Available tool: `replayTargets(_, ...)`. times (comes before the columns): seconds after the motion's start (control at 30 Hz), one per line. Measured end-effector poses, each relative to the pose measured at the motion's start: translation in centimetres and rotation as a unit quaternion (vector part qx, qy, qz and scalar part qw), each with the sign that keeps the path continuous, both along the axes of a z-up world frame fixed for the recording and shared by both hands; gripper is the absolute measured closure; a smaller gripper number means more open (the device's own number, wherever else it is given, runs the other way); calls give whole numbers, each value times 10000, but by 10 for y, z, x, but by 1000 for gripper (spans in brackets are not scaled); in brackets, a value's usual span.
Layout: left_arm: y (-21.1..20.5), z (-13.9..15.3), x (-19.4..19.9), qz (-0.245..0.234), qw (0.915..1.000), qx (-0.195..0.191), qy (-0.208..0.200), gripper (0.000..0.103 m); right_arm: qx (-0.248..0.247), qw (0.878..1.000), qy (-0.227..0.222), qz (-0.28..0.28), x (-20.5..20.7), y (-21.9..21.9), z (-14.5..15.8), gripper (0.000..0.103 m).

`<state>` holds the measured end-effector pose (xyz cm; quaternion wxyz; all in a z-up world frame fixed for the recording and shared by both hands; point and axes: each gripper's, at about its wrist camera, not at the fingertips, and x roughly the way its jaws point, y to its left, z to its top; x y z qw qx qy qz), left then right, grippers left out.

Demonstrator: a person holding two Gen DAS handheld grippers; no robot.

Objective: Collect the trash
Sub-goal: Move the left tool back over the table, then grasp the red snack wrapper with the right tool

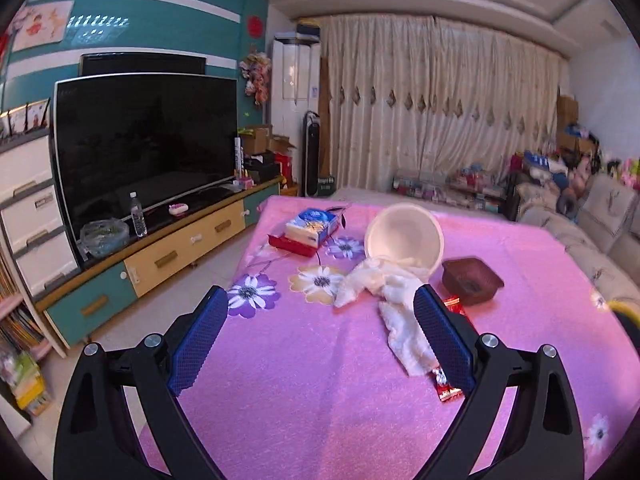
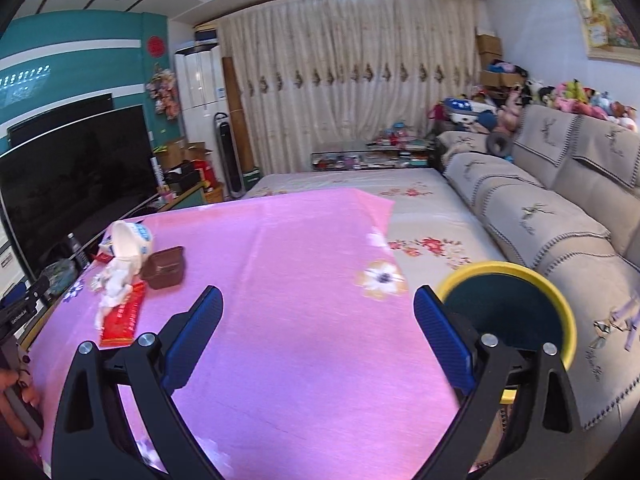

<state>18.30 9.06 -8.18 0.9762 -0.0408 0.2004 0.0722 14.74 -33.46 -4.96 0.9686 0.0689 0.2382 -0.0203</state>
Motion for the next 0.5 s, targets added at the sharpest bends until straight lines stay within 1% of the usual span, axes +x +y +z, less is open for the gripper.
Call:
replayTargets(0.07, 1, 3, -4, 64, 9998, -133, -133, 10, 36, 9998, -22, 192, 9, 20, 2, 12)
replayTargets(0.1, -1, 3, -8, 78, 9997, -149, -178, 10, 44, 9993, -3, 375, 16, 34, 3, 12)
replayTargets(0.2, -7, 3, -11, 43, 9996, -52, -273, 10, 27, 9948, 215, 992, 28, 67, 0, 11)
replayTargets(0.27, -16, 3, -13, 20, 9996, 51, -270, 10, 1, 9870, 479, 1531, 38, 94, -6, 11)
replayTargets(0.33, -20, 2, -14, 6, 9995, 82, -290, 10, -161, 9791, 765, 1876, 48, 119, -17, 11)
replayTargets(0.4, -17, 3, -16, 2, 9995, 4, -327, 9, -282, 9683, 1091, 2229, 56, 143, -29, 11)
replayTargets(0.5, -8, 1, -16, 27, 9992, -255, -299, 9, -402, 9549, 1495, 2535, 69, 171, -44, 11)
